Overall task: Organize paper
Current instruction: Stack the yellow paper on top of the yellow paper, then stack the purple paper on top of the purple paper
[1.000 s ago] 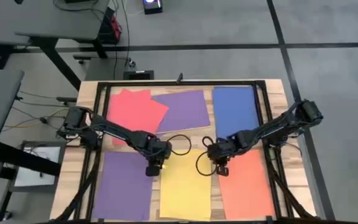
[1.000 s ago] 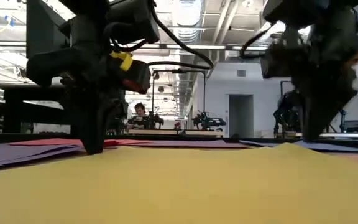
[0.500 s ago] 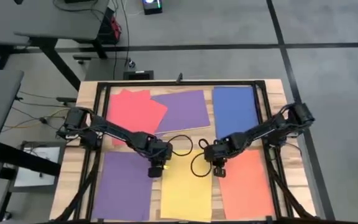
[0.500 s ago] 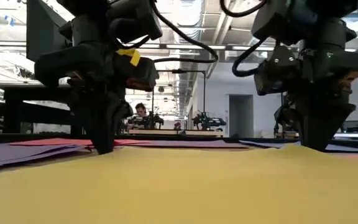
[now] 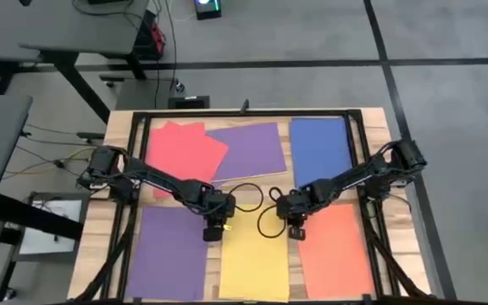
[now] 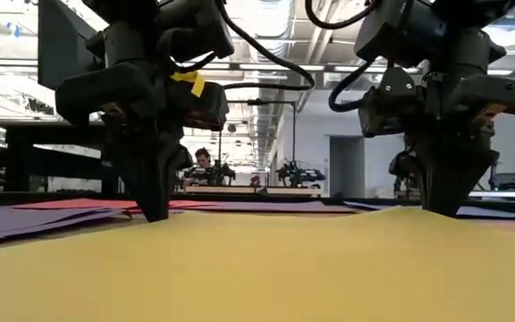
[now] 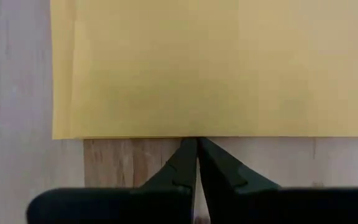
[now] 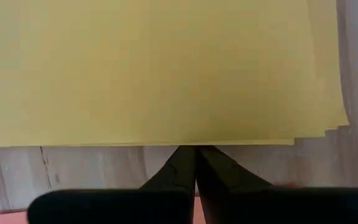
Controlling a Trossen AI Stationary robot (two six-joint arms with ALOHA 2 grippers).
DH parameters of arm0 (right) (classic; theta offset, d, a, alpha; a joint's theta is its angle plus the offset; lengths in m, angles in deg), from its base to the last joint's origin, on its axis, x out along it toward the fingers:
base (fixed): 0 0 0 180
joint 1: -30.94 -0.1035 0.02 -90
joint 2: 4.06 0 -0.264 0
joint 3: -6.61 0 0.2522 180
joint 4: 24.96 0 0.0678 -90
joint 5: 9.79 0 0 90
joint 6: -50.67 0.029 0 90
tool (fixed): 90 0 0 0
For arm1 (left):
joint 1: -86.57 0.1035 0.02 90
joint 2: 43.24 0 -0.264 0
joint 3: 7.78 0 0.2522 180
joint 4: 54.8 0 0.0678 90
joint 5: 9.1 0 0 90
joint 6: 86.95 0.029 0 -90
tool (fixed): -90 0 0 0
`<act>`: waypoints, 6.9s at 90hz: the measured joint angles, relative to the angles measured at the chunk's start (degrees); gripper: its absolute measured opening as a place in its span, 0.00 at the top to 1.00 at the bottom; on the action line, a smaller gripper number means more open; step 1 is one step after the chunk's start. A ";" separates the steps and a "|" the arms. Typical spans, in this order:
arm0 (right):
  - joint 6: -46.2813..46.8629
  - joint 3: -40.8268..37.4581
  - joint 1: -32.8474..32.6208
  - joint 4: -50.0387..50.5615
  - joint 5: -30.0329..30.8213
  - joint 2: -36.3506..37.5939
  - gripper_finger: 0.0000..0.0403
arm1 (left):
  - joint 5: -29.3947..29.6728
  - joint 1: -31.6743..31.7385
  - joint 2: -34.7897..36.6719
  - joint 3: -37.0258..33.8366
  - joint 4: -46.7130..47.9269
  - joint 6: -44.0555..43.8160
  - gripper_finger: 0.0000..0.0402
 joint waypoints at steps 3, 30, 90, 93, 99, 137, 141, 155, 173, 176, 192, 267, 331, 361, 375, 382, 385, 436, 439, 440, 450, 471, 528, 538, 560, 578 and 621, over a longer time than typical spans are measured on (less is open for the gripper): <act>0.06 -0.02 0.24 -0.93 -0.23 0.01 1.00 | 0.00 0.00 0.02 0.00 -0.14 -0.04 0.99; 1.71 -0.30 0.74 3.59 -0.08 3.53 1.00 | 0.37 0.07 2.98 0.39 4.27 -0.41 0.99; -0.23 12.22 17.28 19.69 -3.24 24.32 0.96 | 2.57 17.33 27.99 12.04 36.98 -9.05 0.94; -0.99 12.30 18.04 19.27 -4.07 24.26 0.95 | 2.55 18.07 28.43 12.04 40.45 -9.13 0.92; -1.18 12.30 18.89 17.45 -5.78 23.43 0.91 | 2.35 18.83 28.52 11.98 46.80 -8.42 0.86; -2.82 12.34 16.29 3.08 -5.90 12.27 0.90 | 2.85 4.91 28.20 4.58 48.07 -11.19 0.85; -1.59 12.34 16.84 3.12 -5.94 12.20 0.92 | 3.80 5.36 28.52 4.97 47.52 -13.08 0.85; 2.76 12.35 21.03 4.86 -6.01 14.16 0.96 | 4.89 11.70 30.35 8.77 43.82 -16.60 0.85; 8.23 12.41 34.68 9.82 -12.38 14.96 0.84 | -0.97 25.00 28.33 9.81 34.03 -11.54 0.79; 8.06 12.40 36.93 10.48 -12.57 14.55 0.80 | -2.50 27.06 26.98 9.81 31.95 -9.79 0.77; 9.63 12.15 46.85 10.57 -12.91 9.26 0.62 | -8.45 34.42 15.49 9.79 19.03 1.86 0.71; 9.91 13.04 48.26 4.92 -12.03 -7.78 0.55 | -14.33 38.97 -7.31 9.75 2.35 13.94 0.70; 10.73 11.97 45.65 4.49 -8.60 -5.75 0.55 | -14.12 38.73 -7.39 9.75 1.95 14.47 0.70; 10.24 11.97 43.03 -3.73 -13.70 -5.75 0.55 | -14.15 38.70 -7.39 9.75 1.82 14.36 0.70; 5.63 13.10 42.80 -2.24 -16.59 -5.64 0.55 | -14.01 38.66 -5.80 9.64 2.55 14.01 0.70; 2.44 14.48 42.46 0.79 -19.12 -5.18 0.55 | -14.01 38.57 -3.14 9.64 2.92 14.04 0.70; 0.98 15.05 42.10 2.42 -19.39 -5.02 0.55 | -14.11 38.42 -2.08 9.68 2.89 14.30 0.70; -4.79 16.74 37.90 8.06 -19.42 -4.64 0.55 | -6.25 28.67 -4.88 9.66 2.03 20.26 0.63; -4.84 16.74 37.80 8.26 -19.40 -4.64 0.55 | -5.40 28.56 -5.32 9.66 1.81 19.63 0.63; -4.87 16.74 37.80 8.32 -19.42 -4.64 0.55 | -5.08 28.53 -5.43 9.66 1.71 19.45 0.63; -4.92 16.74 37.59 8.40 -19.40 -4.64 0.55 | -3.25 28.41 -6.13 9.51 1.45 19.04 0.63; -5.23 16.74 37.60 8.41 -19.40 -4.64 0.55 | -3.02 28.19 -7.21 8.26 0.67 19.52 0.63; -5.62 16.69 37.97 13.61 -19.38 -0.82 0.55 | 2.18 26.77 -6.94 8.91 5.17 20.60 1.00; -5.62 16.69 38.43 13.89 -19.38 4.38 0.55 | 0.81 26.73 -3.24 9.91 7.31 20.93 1.00; -5.82 16.74 38.78 13.70 -16.05 18.20 0.55 | -6.06 26.88 2.72 14.05 6.22 21.64 1.00; -6.61 16.75 38.89 14.07 -14.79 27.22 0.55 | -5.34 26.83 5.91 17.68 7.89 18.48 1.00; 18.49 16.46 54.04 24.95 -7.69 41.72 0.55 | 17.33 21.99 9.01 24.13 16.04 22.36 1.00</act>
